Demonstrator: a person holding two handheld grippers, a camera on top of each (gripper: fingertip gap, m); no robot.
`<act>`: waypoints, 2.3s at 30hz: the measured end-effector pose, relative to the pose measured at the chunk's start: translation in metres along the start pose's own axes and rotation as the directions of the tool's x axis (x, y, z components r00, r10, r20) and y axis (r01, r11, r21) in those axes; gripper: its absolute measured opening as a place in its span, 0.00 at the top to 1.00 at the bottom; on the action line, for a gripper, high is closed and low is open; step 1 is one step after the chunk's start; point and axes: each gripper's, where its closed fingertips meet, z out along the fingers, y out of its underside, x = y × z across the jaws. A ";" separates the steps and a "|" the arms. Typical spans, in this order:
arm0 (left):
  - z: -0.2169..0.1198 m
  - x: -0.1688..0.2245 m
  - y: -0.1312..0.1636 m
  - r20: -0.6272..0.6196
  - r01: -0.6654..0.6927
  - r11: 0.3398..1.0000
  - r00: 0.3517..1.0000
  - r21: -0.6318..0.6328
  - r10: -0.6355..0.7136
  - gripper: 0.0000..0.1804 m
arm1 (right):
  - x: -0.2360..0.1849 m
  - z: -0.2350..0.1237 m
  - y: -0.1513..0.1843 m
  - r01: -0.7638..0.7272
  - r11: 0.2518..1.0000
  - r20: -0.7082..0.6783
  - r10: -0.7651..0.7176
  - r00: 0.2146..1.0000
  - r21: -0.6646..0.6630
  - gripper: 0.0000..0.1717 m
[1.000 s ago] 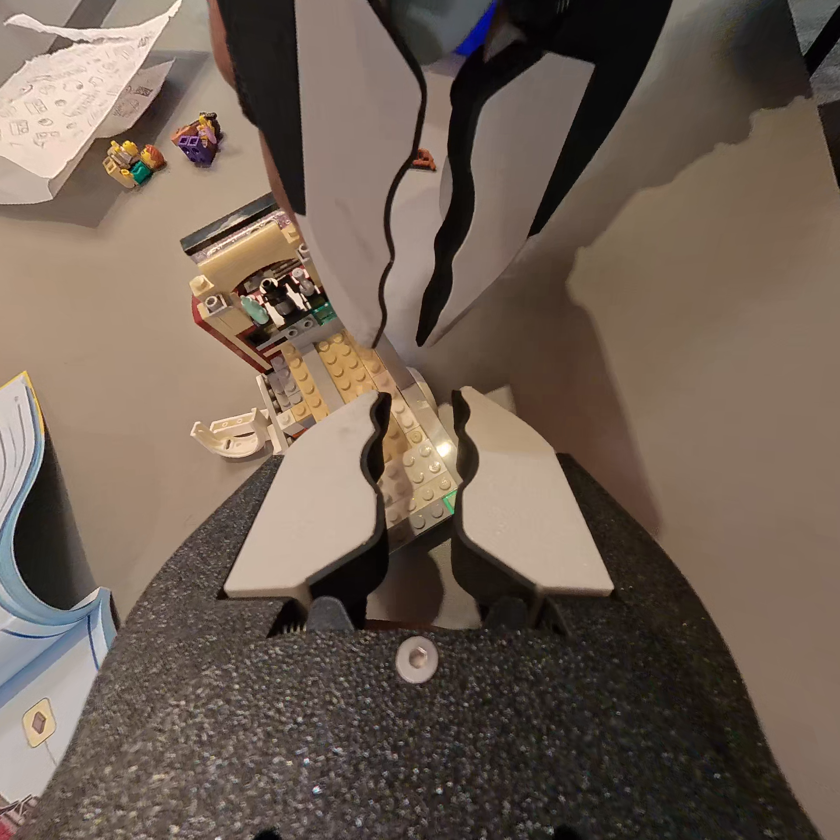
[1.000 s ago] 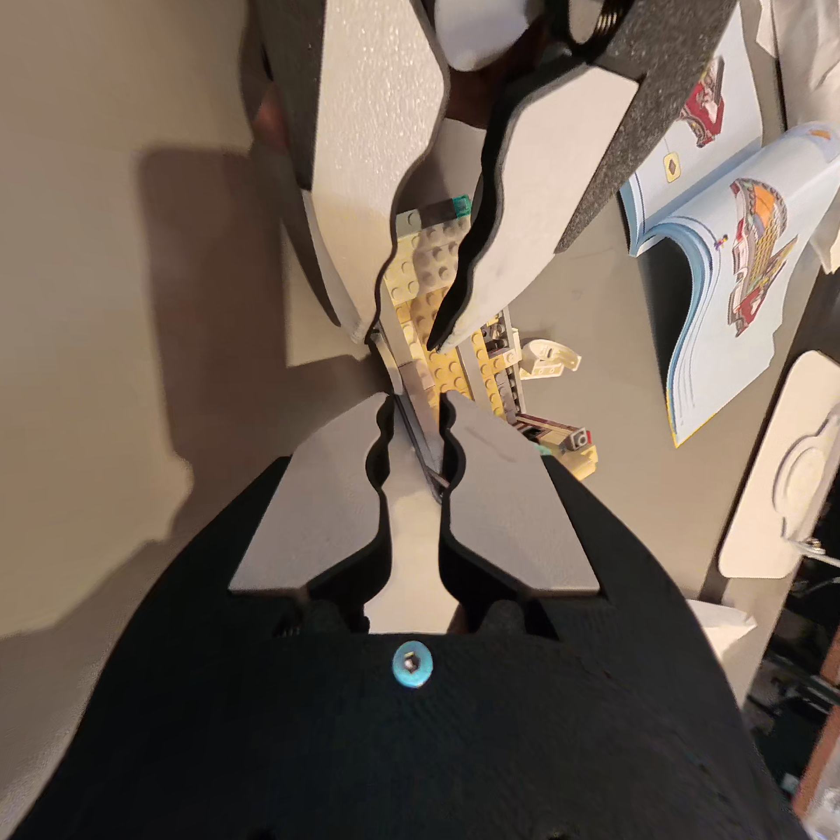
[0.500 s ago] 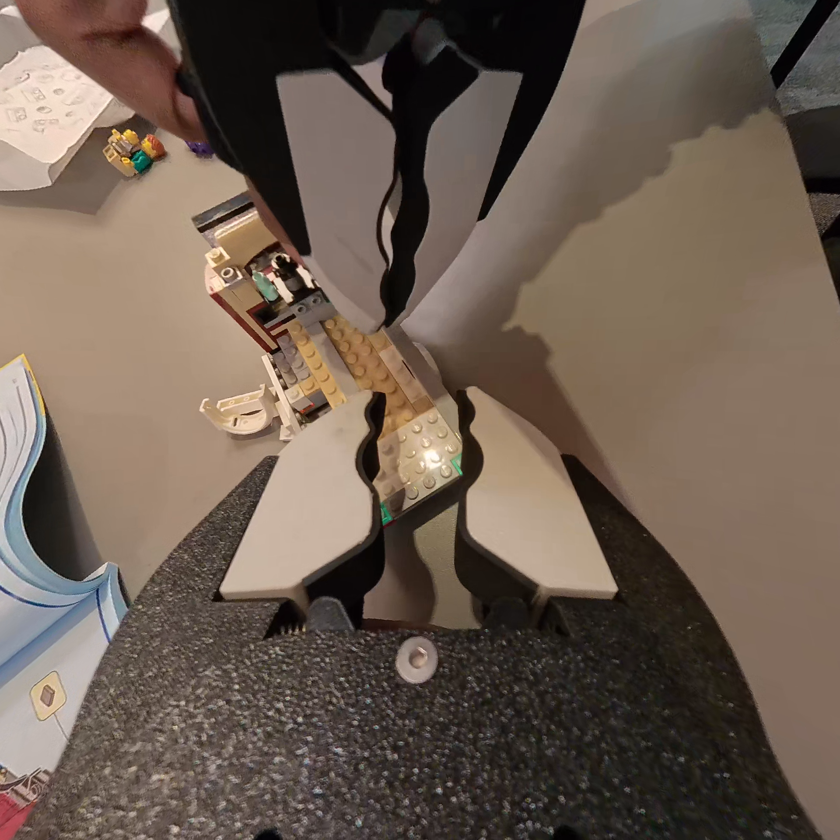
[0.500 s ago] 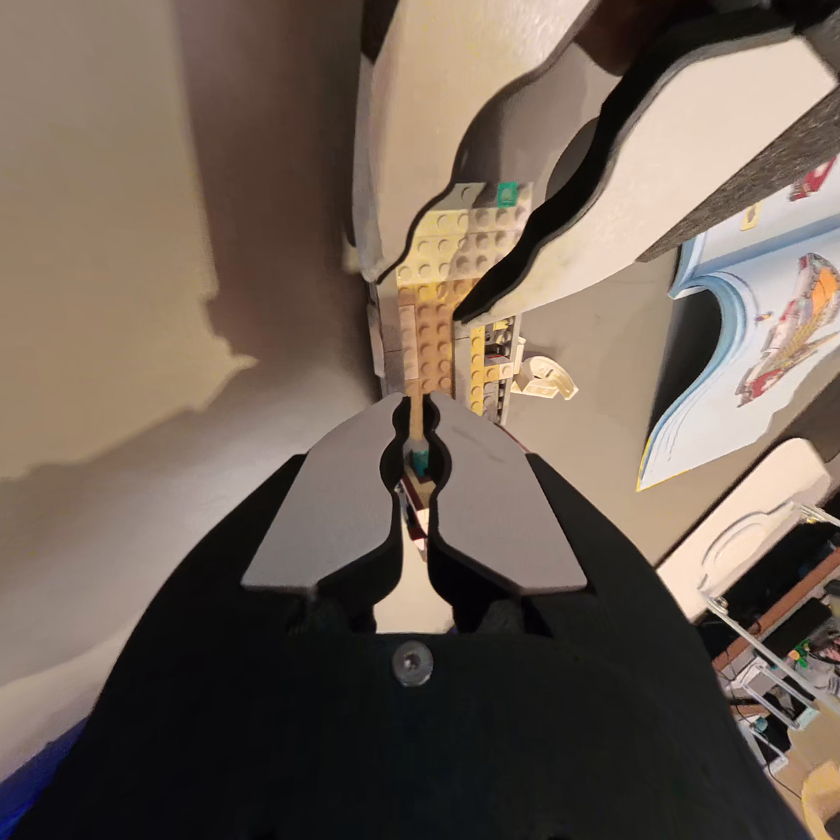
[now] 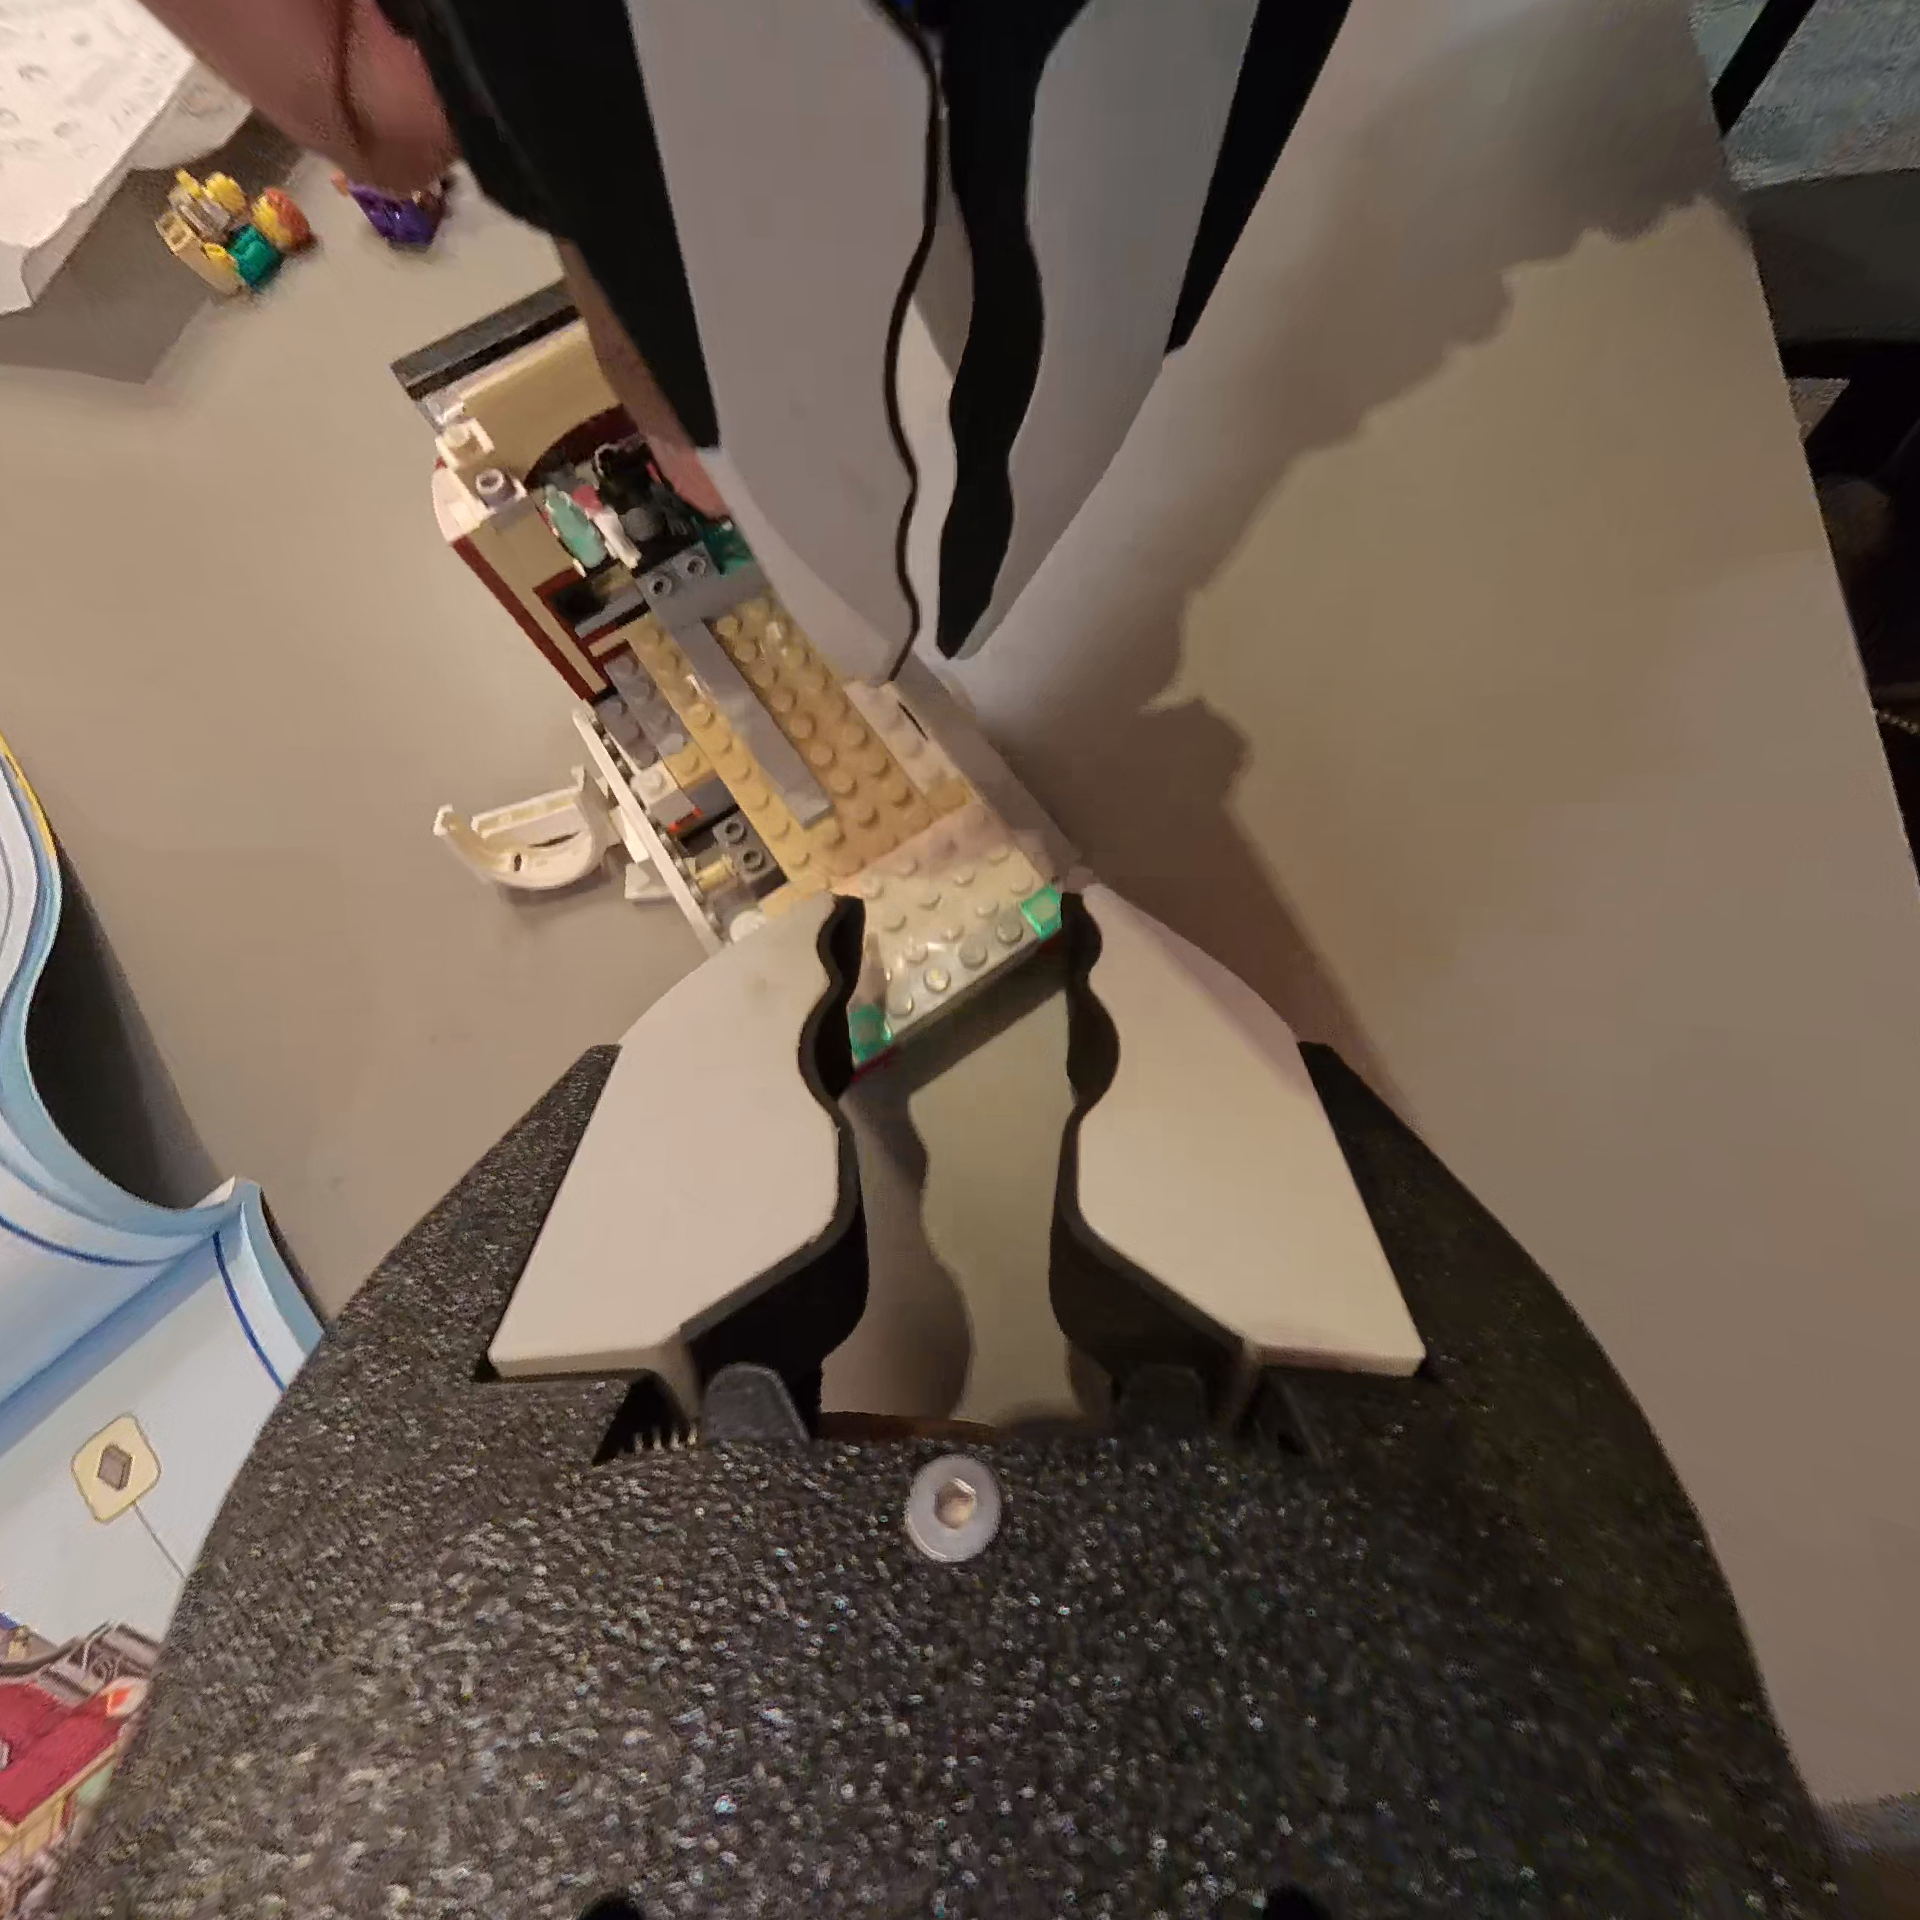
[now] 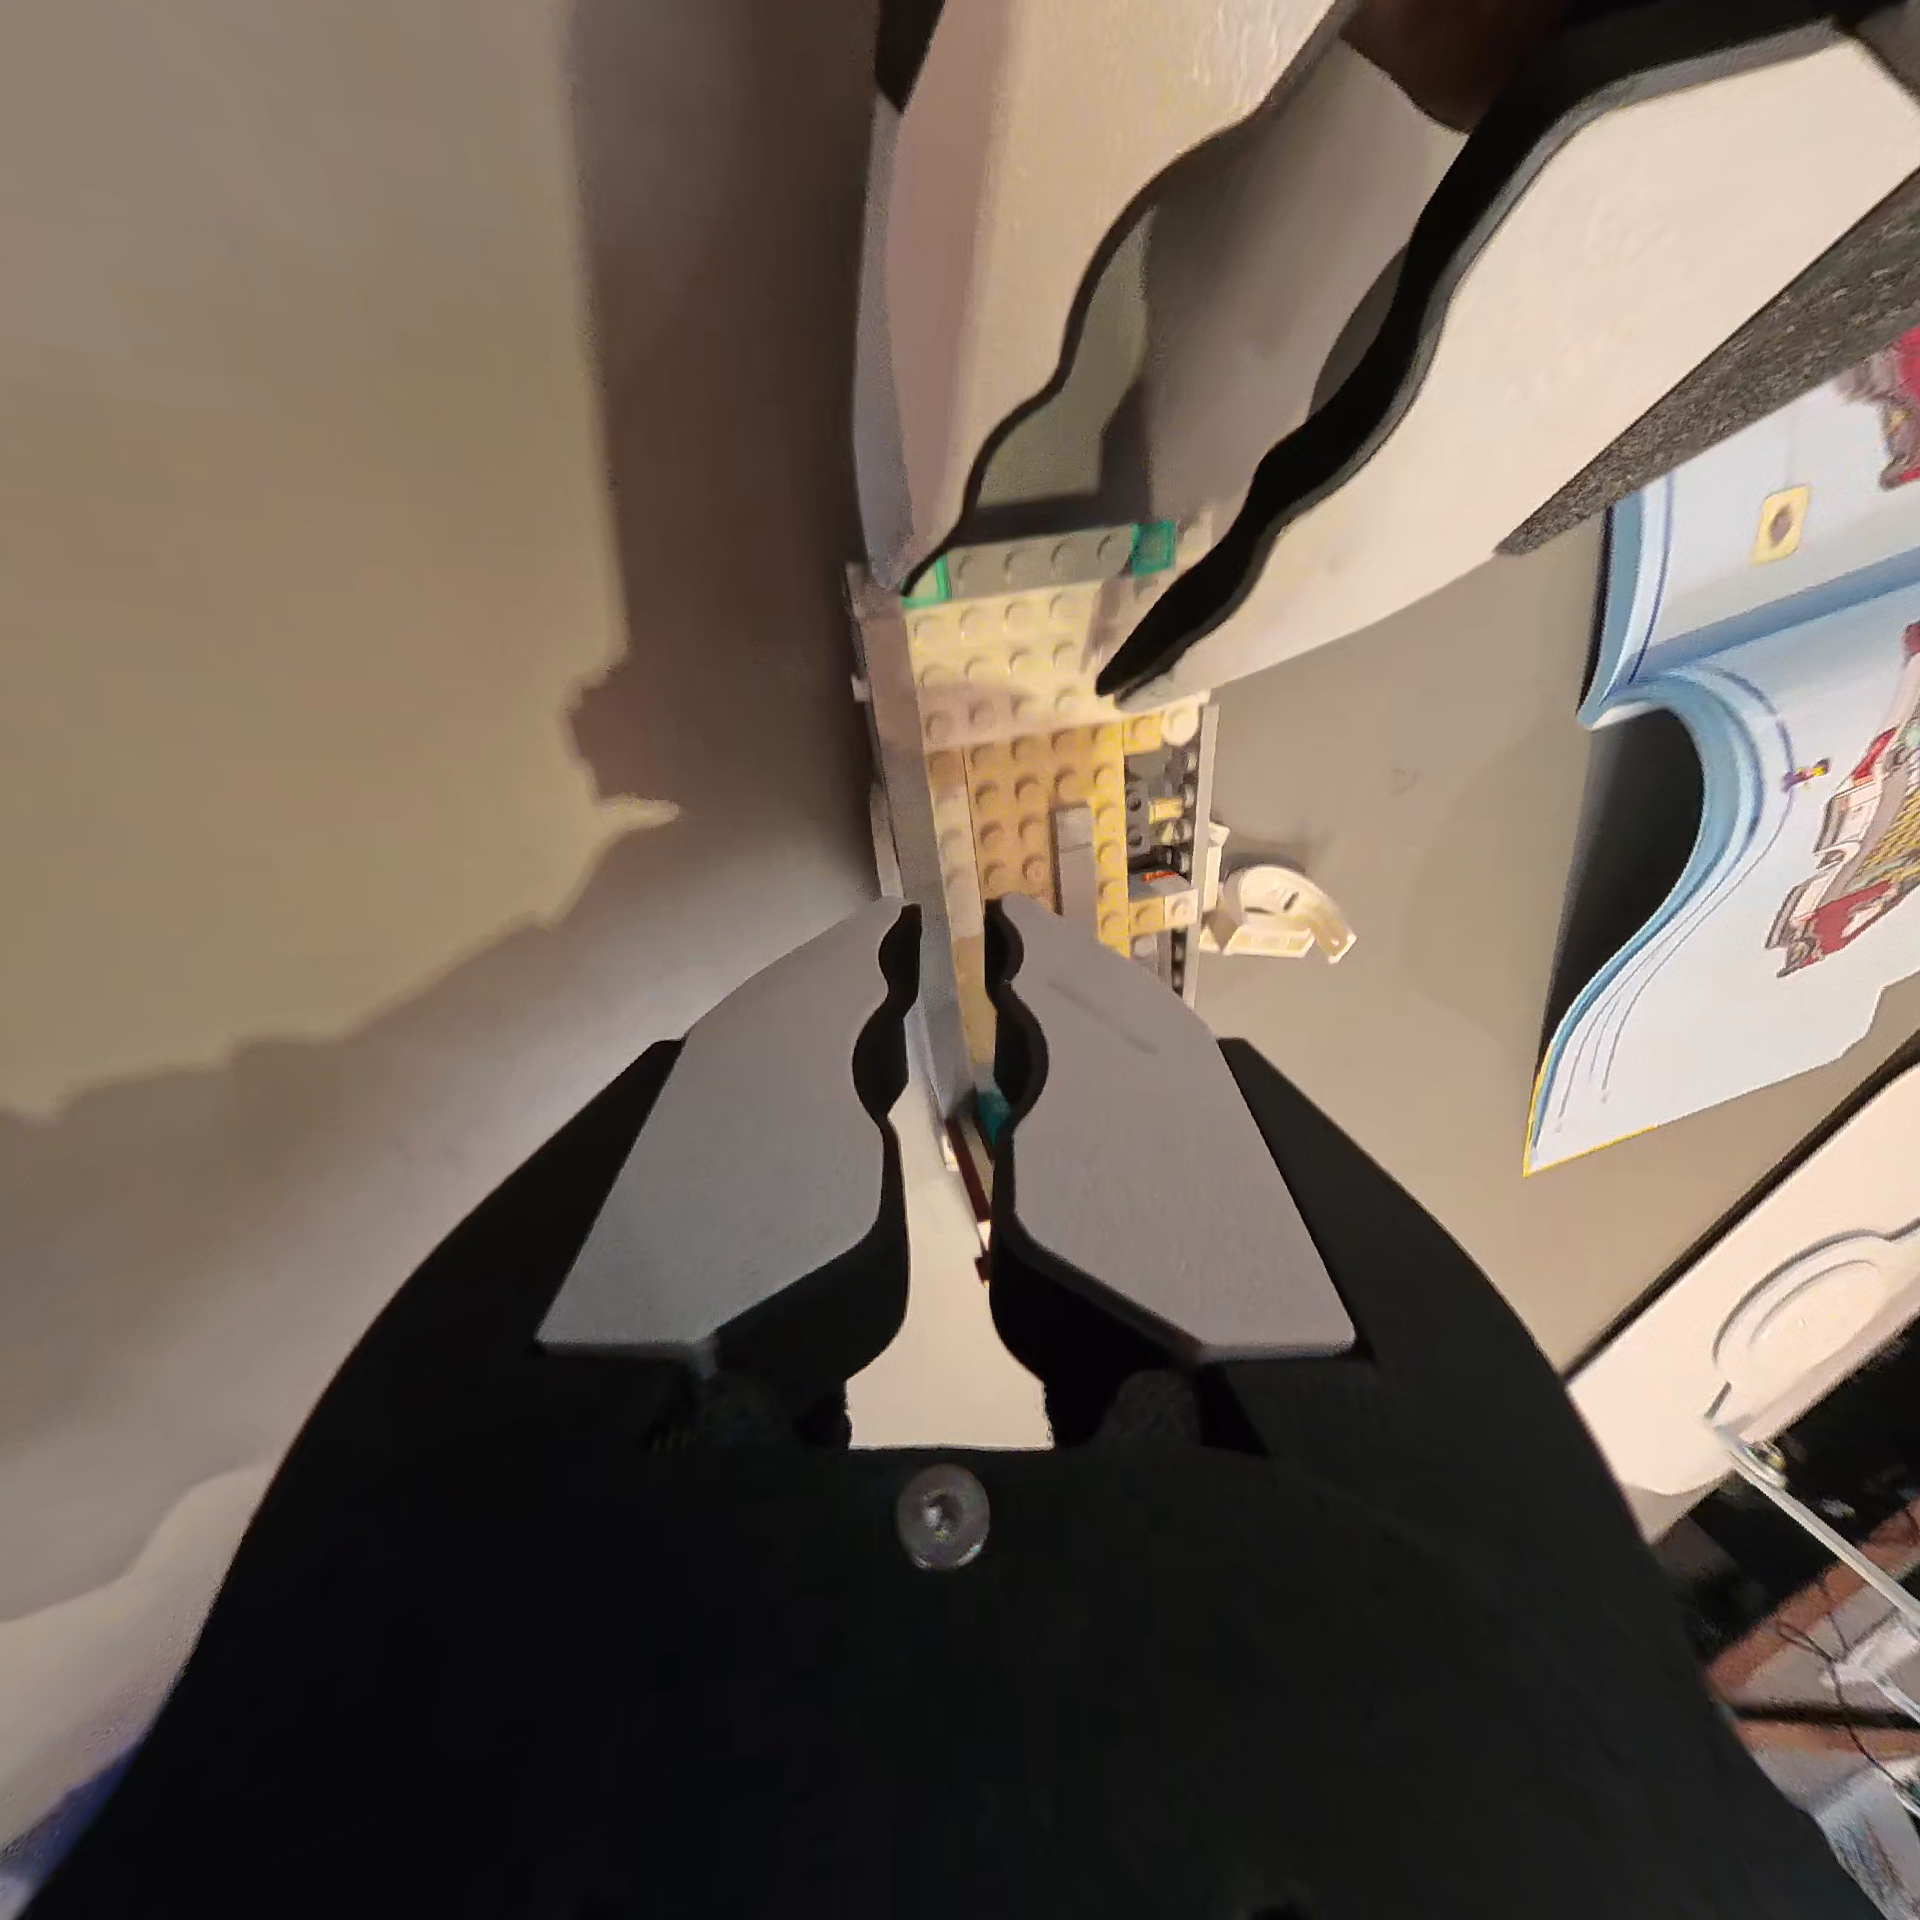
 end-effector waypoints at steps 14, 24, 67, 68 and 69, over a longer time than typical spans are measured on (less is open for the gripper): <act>0.010 0.008 0.001 -0.001 -0.122 0.993 0.993 0.010 0.122 0.77 | -0.006 0.018 -0.016 -0.022 0.999 0.082 0.019 0.996 0.028 0.93; 0.015 0.008 -0.003 0.013 -0.142 0.989 0.990 0.046 0.142 0.79 | -0.008 0.020 -0.016 -0.069 0.996 0.100 0.064 0.993 0.049 0.95; 0.016 0.013 -0.003 -0.003 -0.158 0.986 0.987 0.047 0.159 0.85 | -0.012 -0.051 0.019 -0.327 0.913 -0.054 0.349 0.935 0.245 0.96; 0.016 0.013 -0.003 -0.003 -0.158 0.986 0.987 0.046 0.159 0.85 | -0.018 -0.056 0.026 -0.351 0.903 -0.075 0.379 0.922 0.247 0.96; 0.015 0.015 -0.005 -0.007 -0.158 0.986 0.987 0.054 0.158 0.85 | -0.024 -0.063 0.034 -0.376 0.893 -0.097 0.409 0.907 0.249 0.96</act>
